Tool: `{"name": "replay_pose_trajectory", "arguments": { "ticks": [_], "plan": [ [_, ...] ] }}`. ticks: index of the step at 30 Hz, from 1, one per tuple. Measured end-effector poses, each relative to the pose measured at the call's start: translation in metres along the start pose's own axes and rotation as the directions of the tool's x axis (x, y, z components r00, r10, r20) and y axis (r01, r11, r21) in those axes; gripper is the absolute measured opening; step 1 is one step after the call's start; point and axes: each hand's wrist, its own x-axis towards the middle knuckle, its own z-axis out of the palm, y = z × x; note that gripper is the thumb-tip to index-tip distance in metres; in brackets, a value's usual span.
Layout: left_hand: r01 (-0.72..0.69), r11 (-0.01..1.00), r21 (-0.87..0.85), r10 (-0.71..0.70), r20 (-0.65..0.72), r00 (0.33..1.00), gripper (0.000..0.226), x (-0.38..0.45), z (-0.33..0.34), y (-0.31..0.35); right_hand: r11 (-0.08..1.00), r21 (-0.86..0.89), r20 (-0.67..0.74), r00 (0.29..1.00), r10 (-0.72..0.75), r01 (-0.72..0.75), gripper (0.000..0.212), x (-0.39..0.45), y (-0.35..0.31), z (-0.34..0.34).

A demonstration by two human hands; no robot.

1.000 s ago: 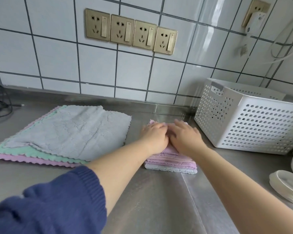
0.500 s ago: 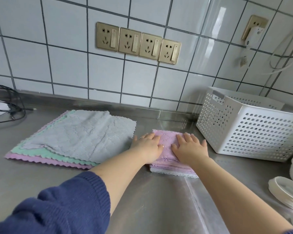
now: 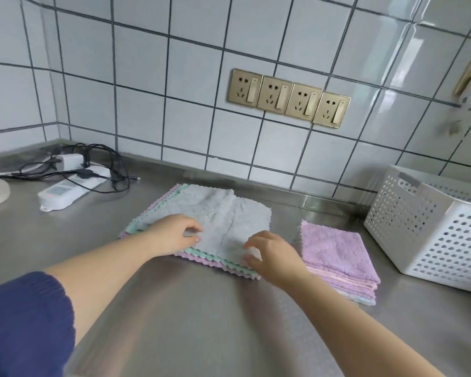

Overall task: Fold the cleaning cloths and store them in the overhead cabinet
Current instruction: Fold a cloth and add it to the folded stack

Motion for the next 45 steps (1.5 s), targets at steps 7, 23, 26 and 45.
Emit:
{"name": "replay_pose_trajectory", "arguments": {
  "ticks": [7, 23, 26, 45],
  "plan": [
    [0.055, 0.998, -0.003, -0.055, 0.029, 0.998, 0.04, -0.014, -0.016, -0.037, 0.997, -0.069, 0.038, 0.998, 0.045, -0.042, 0.028, 0.009, -0.028, 0.022],
    [-0.043, 0.976, 0.212, 0.083, -0.182, 0.98, 0.031, -0.001, -0.005, -0.056, 0.973, -0.004, -0.159, 0.961, 0.227, -0.231, 0.024, 0.018, -0.018, 0.022],
    [-0.004, 0.937, 0.349, 0.088, -0.225, 0.97, 0.034, 0.001, -0.011, -0.054, 0.971, 0.062, -0.19, 0.952, 0.238, -0.231, 0.023, 0.019, -0.016, 0.017],
    [-0.189, 0.978, 0.084, 0.206, -0.339, 0.918, 0.023, -0.074, -0.057, -0.045, 0.944, 0.285, -0.216, 0.948, 0.233, -0.168, 0.016, -0.042, -0.013, -0.03]
  ]
}}
